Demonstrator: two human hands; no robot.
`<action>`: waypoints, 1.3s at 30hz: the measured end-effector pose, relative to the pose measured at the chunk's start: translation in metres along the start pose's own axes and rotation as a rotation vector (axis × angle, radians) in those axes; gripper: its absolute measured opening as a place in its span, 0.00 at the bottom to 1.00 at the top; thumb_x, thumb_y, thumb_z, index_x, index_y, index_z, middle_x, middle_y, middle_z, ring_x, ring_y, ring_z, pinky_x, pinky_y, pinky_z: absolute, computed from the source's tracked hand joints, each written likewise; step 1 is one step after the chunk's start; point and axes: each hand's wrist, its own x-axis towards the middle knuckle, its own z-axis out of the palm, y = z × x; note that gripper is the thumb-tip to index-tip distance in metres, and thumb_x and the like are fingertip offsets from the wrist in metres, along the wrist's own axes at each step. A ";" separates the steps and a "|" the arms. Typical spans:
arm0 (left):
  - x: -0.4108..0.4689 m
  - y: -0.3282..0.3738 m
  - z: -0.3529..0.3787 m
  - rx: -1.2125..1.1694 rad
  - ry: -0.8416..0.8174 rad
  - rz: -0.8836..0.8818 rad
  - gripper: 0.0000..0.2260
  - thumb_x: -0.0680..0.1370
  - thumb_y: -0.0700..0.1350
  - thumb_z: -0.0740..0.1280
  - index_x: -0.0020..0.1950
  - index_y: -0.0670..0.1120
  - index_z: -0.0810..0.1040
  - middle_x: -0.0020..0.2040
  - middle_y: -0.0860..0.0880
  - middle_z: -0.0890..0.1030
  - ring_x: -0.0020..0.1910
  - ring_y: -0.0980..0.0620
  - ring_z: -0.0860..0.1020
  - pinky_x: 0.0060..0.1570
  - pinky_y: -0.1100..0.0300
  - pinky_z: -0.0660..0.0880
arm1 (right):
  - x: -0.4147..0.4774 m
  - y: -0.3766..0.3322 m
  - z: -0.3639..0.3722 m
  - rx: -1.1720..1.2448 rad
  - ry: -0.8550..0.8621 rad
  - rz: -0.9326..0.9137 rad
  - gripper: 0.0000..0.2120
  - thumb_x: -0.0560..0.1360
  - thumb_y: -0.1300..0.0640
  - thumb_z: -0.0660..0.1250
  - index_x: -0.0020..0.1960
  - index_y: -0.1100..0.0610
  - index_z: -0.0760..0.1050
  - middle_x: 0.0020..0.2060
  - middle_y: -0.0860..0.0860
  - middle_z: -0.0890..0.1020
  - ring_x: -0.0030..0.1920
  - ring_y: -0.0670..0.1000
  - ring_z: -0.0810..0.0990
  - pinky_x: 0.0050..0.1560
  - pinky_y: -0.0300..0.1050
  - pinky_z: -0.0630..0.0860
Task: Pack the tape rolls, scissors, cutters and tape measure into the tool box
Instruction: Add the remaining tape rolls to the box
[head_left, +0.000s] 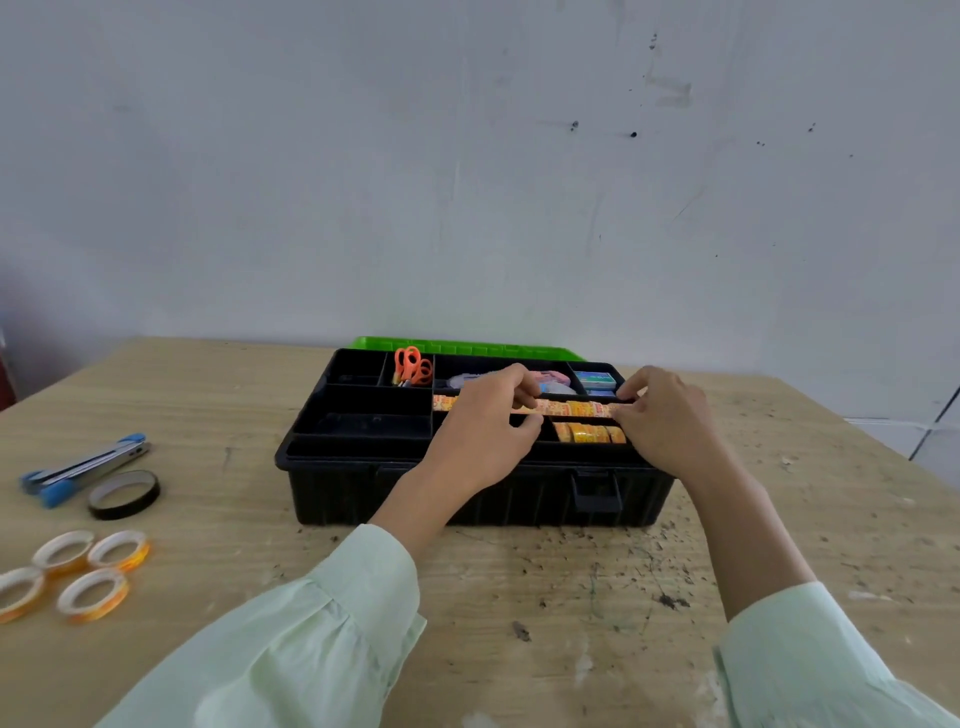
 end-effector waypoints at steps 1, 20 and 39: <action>-0.004 -0.003 -0.006 0.005 0.042 0.006 0.08 0.76 0.42 0.67 0.55 0.48 0.76 0.49 0.54 0.78 0.51 0.58 0.76 0.55 0.59 0.75 | -0.002 -0.008 0.004 0.040 0.039 -0.043 0.09 0.78 0.59 0.61 0.57 0.56 0.73 0.49 0.55 0.80 0.45 0.52 0.75 0.34 0.43 0.67; -0.062 -0.163 -0.129 0.244 0.265 -0.434 0.10 0.77 0.35 0.60 0.53 0.45 0.76 0.55 0.47 0.72 0.59 0.49 0.72 0.53 0.66 0.63 | -0.038 -0.169 0.126 -0.236 -0.398 -0.511 0.25 0.82 0.41 0.43 0.78 0.45 0.50 0.78 0.43 0.50 0.78 0.46 0.45 0.73 0.63 0.44; -0.075 -0.150 -0.133 0.026 0.533 -0.389 0.10 0.75 0.43 0.70 0.51 0.49 0.70 0.50 0.51 0.77 0.45 0.59 0.77 0.39 0.71 0.73 | -0.049 -0.168 0.125 0.050 -0.118 -0.493 0.20 0.80 0.43 0.56 0.69 0.45 0.68 0.63 0.42 0.76 0.69 0.47 0.68 0.70 0.56 0.63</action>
